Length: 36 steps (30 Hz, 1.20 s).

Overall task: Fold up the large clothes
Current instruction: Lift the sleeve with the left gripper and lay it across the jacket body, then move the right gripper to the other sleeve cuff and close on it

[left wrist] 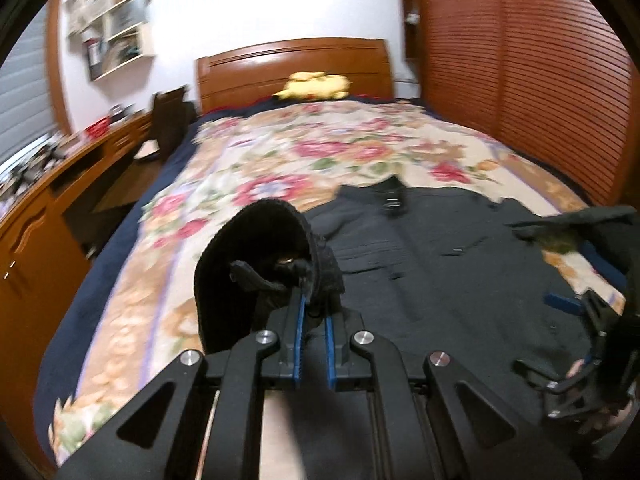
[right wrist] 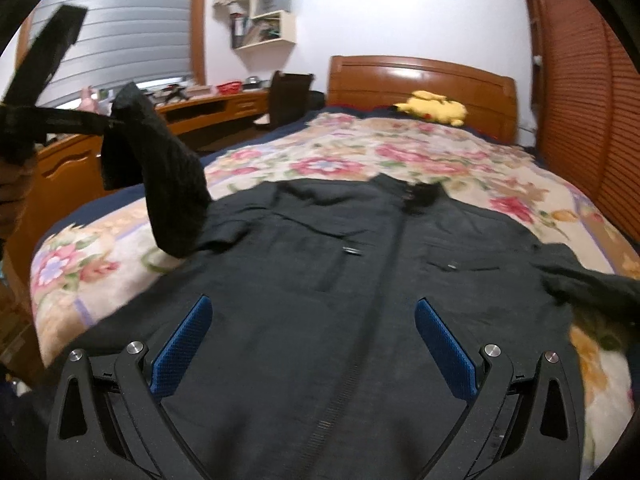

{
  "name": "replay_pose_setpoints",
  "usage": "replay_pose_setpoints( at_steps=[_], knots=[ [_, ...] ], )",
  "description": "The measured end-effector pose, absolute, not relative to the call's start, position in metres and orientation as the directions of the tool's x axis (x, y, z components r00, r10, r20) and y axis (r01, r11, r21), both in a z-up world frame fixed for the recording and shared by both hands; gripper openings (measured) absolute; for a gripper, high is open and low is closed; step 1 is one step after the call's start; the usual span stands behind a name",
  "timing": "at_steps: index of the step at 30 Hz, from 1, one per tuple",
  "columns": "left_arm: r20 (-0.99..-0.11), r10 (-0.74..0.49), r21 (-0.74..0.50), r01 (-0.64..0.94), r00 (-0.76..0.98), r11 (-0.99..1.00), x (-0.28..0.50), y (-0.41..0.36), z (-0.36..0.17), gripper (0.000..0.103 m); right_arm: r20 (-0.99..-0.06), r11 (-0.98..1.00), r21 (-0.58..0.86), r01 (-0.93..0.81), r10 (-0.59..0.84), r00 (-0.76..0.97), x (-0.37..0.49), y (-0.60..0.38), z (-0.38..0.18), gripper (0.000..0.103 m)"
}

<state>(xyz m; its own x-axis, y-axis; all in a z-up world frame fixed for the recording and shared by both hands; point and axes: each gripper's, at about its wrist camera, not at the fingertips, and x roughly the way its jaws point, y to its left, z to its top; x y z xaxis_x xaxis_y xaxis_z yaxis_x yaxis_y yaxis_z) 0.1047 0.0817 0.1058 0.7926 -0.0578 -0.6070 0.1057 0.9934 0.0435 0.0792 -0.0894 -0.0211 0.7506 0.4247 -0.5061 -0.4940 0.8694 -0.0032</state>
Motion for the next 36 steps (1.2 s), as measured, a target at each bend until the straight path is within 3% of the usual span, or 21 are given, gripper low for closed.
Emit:
replay_pose_setpoints(
  at_steps=[4, 9, 13, 20, 36],
  knots=[
    [-0.616, -0.126, 0.042, 0.192, 0.778, 0.981, 0.106, 0.038, 0.109, 0.005, -0.517, 0.889, 0.002, -0.458, 0.393, 0.761, 0.084, -0.113, -0.023, 0.103],
    [-0.664, -0.128, 0.077, 0.237, 0.737, 0.968, 0.098, -0.001, 0.094, 0.014, -0.52, 0.907, 0.03, -0.421, 0.374, 0.768, 0.089, -0.136, -0.024, 0.103],
    [-0.647, -0.16, 0.067, 0.265, 0.745, 0.962, 0.077, -0.007, 0.087, 0.032, -0.518, 0.911, 0.062, -0.408, 0.379, 0.767, 0.094, -0.146, -0.022, 0.103],
    [-0.61, -0.134, 0.073, 0.223, 0.781, 0.972, 0.038, 0.019, 0.068, 0.052, -0.531, 0.891, 0.066, -0.449, 0.413, 0.74, 0.098, -0.129, -0.026, 0.103],
    [-0.558, -0.08, 0.006, 0.1, 0.826, 0.995, 0.012, 0.075, 0.009, 0.056, -0.579, 0.852, 0.01, -0.523, 0.431, 0.692, 0.117, -0.08, -0.037, 0.096]
  ],
)
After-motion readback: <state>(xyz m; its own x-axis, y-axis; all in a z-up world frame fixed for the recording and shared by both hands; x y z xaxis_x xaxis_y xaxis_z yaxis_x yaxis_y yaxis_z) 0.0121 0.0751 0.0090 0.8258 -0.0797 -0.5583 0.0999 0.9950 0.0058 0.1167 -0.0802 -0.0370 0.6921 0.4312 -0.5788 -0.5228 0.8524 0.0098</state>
